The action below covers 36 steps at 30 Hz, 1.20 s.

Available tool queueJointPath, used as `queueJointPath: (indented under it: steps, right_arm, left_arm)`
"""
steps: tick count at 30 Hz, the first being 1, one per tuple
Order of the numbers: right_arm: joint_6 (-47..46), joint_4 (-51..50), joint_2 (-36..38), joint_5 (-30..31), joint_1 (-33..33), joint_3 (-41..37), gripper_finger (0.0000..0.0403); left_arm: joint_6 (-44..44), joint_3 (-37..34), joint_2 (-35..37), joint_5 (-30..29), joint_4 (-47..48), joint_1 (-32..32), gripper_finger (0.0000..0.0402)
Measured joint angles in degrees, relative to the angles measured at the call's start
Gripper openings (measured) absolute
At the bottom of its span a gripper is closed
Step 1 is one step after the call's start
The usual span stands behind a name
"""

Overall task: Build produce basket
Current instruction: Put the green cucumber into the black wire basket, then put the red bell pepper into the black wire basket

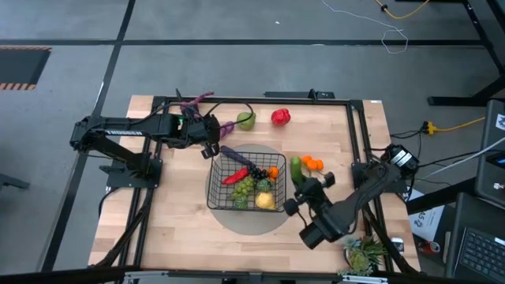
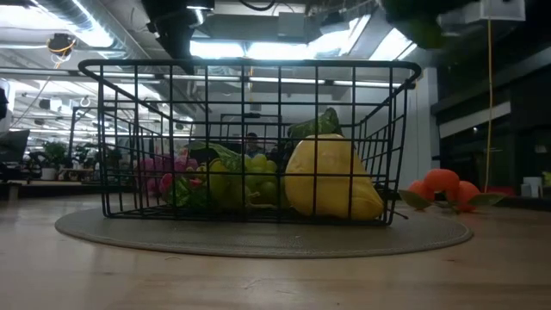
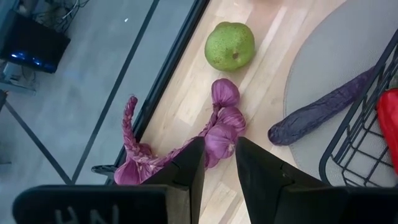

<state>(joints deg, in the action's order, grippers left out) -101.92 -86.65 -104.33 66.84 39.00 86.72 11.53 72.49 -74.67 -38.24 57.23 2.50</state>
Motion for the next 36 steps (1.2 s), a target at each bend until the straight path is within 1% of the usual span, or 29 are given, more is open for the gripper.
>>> queueJointPath:
  steps: [3,7,9,14,17,20,23,26,31,34,36]
  right_arm:
    - [5.07,3.04,0.06,1.7,-1.97,1.41,0.0094]
    - [13.16,11.15,0.07,-1.54,-5.64,1.87,0.0095]
    - [20.86,17.44,0.07,-5.35,-7.92,1.89,0.0096]
    - [45.5,38.19,-0.13,-16.84,-13.6,1.89,0.01]
    - [58.82,50.3,-0.35,-21.96,-16.56,1.89,0.0117]
    - [67.95,58.51,-0.75,-28.65,-19.18,1.98,0.0141]
    - [71.27,61.96,-1.2,-34.21,-21.34,1.98,0.0166]
    - [71.59,61.4,-1.31,-37.11,-22.51,1.98,0.019]
    - [70.98,61.08,-1.31,-38.07,-22.77,1.98,0.0218]
    - [71.07,60.2,-1.02,-38.12,-22.77,1.98,0.0223]
    - [71.11,57.82,0.07,-38.2,-22.77,1.94,0.0224]
  left_arm:
    - [0.02,0.0,0.0,0.0,-0.01,-0.01,0.0085]
    - [0.06,0.0,0.0,0.0,0.0,-0.02,0.0085]
    - [0.08,0.0,0.0,0.0,0.02,0.0,0.0085]
    - [0.0,0.0,0.0,0.0,0.04,0.0,0.0085]
    - [-0.01,0.0,0.0,0.0,0.07,-0.01,0.0085]
    - [0.0,0.0,0.0,0.0,0.11,-0.02,0.0085]
    - [-0.02,0.0,0.0,0.0,0.15,-0.02,0.0085]
    - [-0.04,0.0,0.02,-0.01,0.28,-0.02,0.0085]
    - [-0.04,0.0,0.0,0.0,0.64,-0.02,0.0085]
    - [-0.05,0.0,0.0,0.0,0.66,-0.02,0.0085]
    - [-0.07,0.0,0.0,0.0,0.63,-0.02,0.0085]
